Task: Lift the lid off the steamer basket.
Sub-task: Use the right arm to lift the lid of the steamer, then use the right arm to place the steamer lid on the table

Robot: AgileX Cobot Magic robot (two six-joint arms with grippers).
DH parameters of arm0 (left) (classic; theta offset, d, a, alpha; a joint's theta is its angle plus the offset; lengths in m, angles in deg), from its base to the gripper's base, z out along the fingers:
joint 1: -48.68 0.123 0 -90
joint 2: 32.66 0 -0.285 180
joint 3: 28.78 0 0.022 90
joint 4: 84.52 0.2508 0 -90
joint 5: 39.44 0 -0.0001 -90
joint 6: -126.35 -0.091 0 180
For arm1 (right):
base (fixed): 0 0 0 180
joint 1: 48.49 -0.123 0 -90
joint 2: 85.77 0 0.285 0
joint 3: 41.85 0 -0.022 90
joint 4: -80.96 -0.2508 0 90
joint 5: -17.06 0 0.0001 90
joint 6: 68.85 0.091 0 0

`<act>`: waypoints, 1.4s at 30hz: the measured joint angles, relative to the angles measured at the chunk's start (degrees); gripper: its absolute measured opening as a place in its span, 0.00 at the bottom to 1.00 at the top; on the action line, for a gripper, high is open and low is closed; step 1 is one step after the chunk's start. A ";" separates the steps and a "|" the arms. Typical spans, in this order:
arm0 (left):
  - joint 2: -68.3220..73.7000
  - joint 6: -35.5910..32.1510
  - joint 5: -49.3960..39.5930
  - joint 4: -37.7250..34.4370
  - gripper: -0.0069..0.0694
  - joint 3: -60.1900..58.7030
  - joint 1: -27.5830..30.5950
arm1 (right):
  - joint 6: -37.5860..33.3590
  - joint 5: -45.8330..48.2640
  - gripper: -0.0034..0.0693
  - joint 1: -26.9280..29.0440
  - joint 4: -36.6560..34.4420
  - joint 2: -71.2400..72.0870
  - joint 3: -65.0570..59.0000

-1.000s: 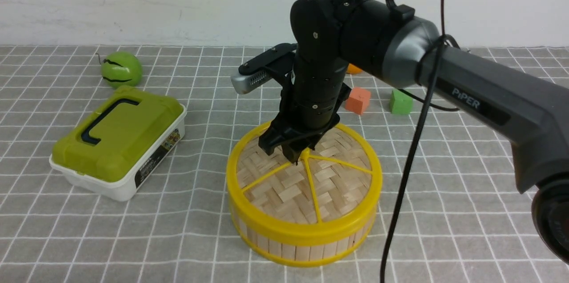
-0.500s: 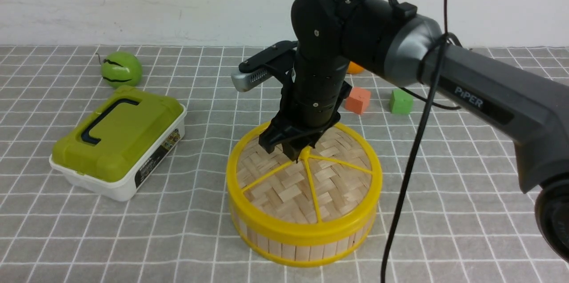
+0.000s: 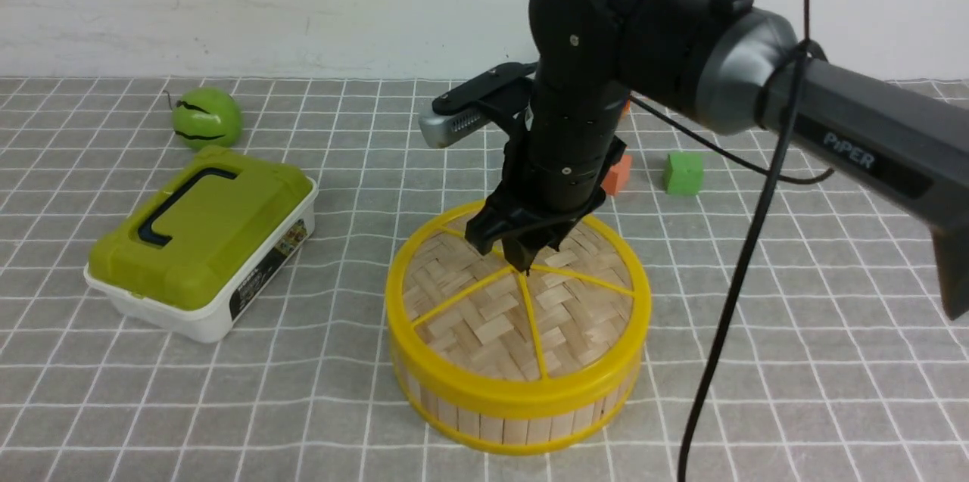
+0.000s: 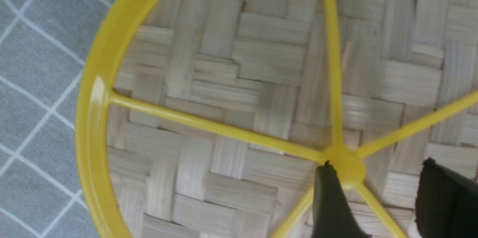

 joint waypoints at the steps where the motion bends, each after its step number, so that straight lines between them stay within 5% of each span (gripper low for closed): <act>1: 0.00 0.00 0.00 0.00 0.40 0.00 0.00 | -0.21 0.00 0.46 0.44 -0.79 0.00 -0.07; 16: 0.00 0.00 0.00 0.00 0.40 0.00 0.00 | -3.52 0.01 0.44 0.56 -3.68 -1.89 -0.14; 24: 0.00 0.00 0.00 0.00 0.40 0.00 0.00 | -3.65 -0.02 0.15 0.49 -2.82 -1.76 -0.03; 42: 0.00 0.00 0.00 0.00 0.40 0.00 0.00 | -4.19 0.40 0.16 0.49 3.98 5.97 5.90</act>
